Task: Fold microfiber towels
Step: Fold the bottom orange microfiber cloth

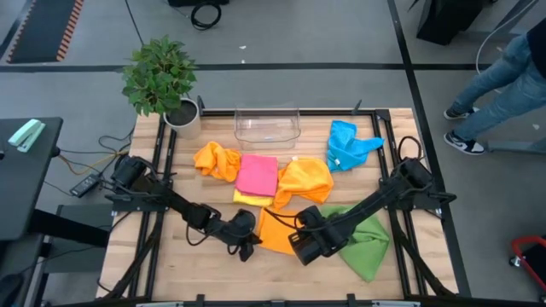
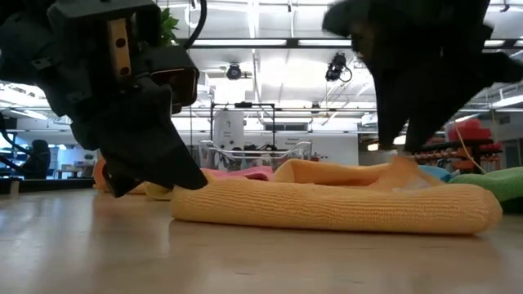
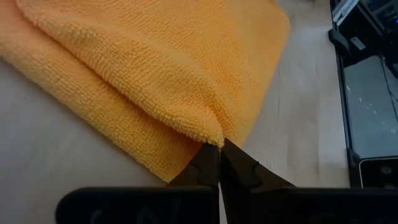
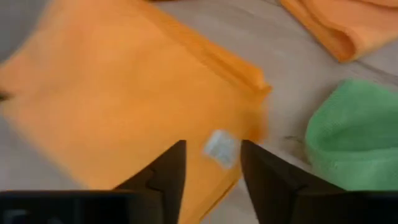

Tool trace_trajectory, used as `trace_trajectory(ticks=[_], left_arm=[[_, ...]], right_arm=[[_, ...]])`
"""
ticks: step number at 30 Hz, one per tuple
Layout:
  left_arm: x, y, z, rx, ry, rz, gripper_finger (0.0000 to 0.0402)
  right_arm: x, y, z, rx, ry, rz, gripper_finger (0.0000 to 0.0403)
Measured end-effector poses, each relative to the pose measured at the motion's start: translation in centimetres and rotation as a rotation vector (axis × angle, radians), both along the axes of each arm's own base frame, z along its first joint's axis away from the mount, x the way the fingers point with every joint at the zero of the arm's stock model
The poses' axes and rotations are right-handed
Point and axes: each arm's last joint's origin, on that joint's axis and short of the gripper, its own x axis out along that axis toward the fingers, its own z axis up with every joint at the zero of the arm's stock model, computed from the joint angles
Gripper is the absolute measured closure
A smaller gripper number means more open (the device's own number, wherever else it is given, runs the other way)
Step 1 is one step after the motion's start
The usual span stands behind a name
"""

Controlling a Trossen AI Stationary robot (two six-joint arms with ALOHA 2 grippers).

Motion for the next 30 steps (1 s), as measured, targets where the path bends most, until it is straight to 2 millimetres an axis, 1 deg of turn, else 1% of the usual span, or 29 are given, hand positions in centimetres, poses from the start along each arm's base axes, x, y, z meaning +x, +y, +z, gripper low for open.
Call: trace_trajectory(ticks=[2,4,7,9,10,12,14,16,17,18,23,25,27,28,30], left_arm=[[0.0,0.0,0.0,-0.02,0.009,0.016,0.0391],[-0.1,0.0,-0.1,-0.031,0.025,0.026,0.0386],[-0.2,-0.1,-0.2,-0.047,0.033,0.026,0.0388],[-0.3,-0.3,-0.2,-0.048,0.032,0.021,0.0394],[-0.3,-0.3,-0.2,-0.045,0.031,0.017,0.0395],[-0.3,-0.3,-0.2,-0.042,0.03,0.015,0.0394],[-0.3,-0.4,-0.1,-0.038,0.026,0.016,0.0391],[-0.4,-0.5,-0.1,-0.032,0.015,0.021,0.0392],[-0.4,-0.6,-0.1,-0.029,0.013,0.023,0.0394],[-0.4,-0.6,-0.1,-0.027,0.011,0.022,0.0395],[-0.6,-1.1,0.0,-0.023,0.008,0.007,0.0392],[-0.8,-1.4,-0.1,-0.029,0.011,0.002,0.0393],[-1.1,-1.7,-0.1,-0.033,0.016,-0.01,0.0393],[-1.2,-1.9,-0.1,-0.041,0.023,-0.019,0.039],[-1.3,-2.1,-0.2,-0.059,0.037,-0.049,0.0369]], right_arm=[[-0.2,0.5,0.8,-0.002,-0.023,0.024,0.022],[-0.4,1.2,1.5,0.003,-0.058,0.025,0.021],[-0.8,2.6,2.0,0.006,-0.133,-0.002,0.0207],[-0.5,4.3,1.8,0.036,-0.257,0.002,0.0216],[-0.4,5.0,1.3,0.052,-0.295,0.005,0.0225],[-0.2,6.3,-0.5,0.059,-0.31,0.008,0.0255],[-0.1,7.2,-2.3,0.057,-0.309,0.0,0.0303],[-0.2,7.7,-3.3,0.061,-0.306,-0.013,0.0361],[-0.2,7.9,-3.7,0.064,-0.31,-0.013,0.0381],[-0.2,8.1,-4.0,0.062,-0.305,-0.014,0.039],[0.0,7.9,-5.4,0.068,-0.242,-0.026,0.0397],[0.2,7.7,-6.4,0.069,-0.207,-0.027,0.0398],[0.4,7.6,-6.8,0.058,-0.204,-0.027,0.0398],[0.4,7.7,-7.0,0.055,-0.203,-0.028,0.0398],[0.4,7.7,-7.0,0.052,-0.206,-0.028,0.0399]])
